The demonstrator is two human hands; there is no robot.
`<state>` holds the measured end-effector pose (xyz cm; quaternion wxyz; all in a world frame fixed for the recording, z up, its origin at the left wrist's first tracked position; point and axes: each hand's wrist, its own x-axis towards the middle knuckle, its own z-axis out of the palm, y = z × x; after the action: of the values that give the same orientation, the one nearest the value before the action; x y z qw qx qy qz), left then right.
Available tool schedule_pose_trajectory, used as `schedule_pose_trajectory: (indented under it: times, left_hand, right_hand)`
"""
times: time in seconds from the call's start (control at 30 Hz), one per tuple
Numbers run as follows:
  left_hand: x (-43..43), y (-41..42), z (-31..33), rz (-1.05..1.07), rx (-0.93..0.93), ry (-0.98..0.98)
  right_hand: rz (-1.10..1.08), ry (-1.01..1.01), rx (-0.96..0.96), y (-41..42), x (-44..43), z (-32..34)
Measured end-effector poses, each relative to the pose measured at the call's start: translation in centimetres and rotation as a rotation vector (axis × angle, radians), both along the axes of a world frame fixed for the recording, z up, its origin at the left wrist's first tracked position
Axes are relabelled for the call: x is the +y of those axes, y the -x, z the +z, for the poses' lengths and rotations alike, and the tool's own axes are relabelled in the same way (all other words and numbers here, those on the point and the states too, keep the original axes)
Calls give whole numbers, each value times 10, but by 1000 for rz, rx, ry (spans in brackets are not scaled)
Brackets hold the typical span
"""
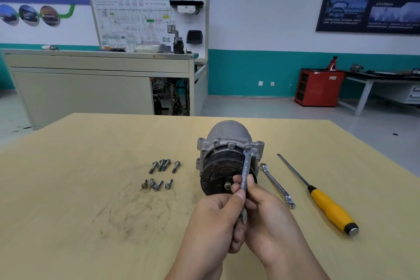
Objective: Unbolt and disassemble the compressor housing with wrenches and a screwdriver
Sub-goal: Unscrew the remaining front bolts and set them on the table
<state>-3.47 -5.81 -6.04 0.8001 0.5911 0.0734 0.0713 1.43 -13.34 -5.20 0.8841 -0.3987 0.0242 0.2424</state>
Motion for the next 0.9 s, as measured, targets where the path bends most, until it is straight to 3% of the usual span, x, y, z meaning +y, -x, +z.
schedule_pose_trajectory:
  times: [0.53, 0.77, 0.9]
  left_hand:
    - [4, -1, 9, -30, 13, 77]
    - [5, 1, 7, 5, -6, -330]
    - [4, 1, 6, 37, 1, -459]
  right_hand:
    - [28, -30, 60, -6, 1, 6]
    - [31, 62, 82, -7, -1, 6]
    - [27, 172, 59, -8, -5, 2]
